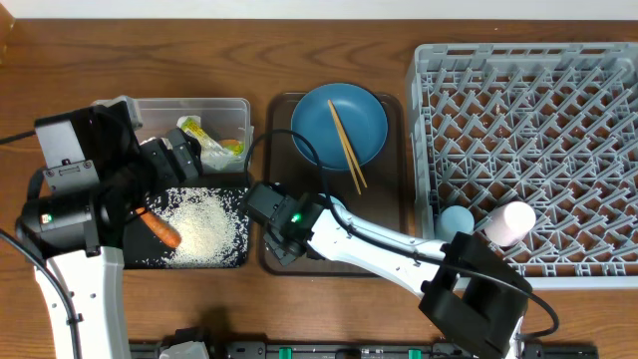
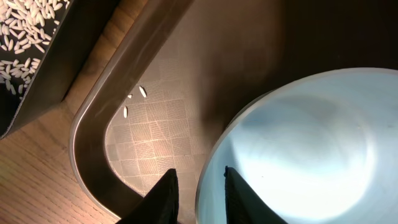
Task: Sort waste into correct bins and load items into the dishwasher rack
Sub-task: 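Close the right gripper on the light-blue bowl rim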
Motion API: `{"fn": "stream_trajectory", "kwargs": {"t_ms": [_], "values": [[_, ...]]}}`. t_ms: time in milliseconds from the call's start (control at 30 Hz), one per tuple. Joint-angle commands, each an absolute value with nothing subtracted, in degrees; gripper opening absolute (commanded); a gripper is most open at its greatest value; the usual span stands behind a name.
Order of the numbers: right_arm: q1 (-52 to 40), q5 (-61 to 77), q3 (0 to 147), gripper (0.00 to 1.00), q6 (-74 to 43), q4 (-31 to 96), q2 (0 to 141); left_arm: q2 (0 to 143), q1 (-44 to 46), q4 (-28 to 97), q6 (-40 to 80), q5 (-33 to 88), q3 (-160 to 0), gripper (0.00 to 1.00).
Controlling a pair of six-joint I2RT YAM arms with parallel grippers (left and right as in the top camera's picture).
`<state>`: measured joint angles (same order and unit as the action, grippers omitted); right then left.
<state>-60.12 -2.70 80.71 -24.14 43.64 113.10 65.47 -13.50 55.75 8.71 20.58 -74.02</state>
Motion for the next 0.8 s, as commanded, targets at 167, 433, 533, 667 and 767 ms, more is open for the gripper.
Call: {"fn": "stream_trajectory", "kwargs": {"t_ms": [167,433,533,667,767], "values": [[-61.21,-3.64,80.38,0.21,-24.82,44.1,113.56,65.17,-13.82,55.94,7.97,19.86,-74.13,0.98],[-61.21,-3.68,80.38,0.2,-24.8,44.73,113.56,65.17,-13.82,55.94,7.97,19.86,-74.13,0.98],[-61.21,-3.66,80.38,0.2,-24.82,44.36,113.56,65.17,-13.8,55.94,7.97,19.86,-74.13,0.98],[-61.21,-3.66,80.38,0.09,-24.82,44.45,113.56,65.17,-13.82,55.94,7.97,19.86,-74.13,0.98],[-61.21,-3.68,80.38,0.07,-24.8,44.29,113.56,65.17,-13.82,55.94,7.97,19.86,-74.13,0.98]]}}
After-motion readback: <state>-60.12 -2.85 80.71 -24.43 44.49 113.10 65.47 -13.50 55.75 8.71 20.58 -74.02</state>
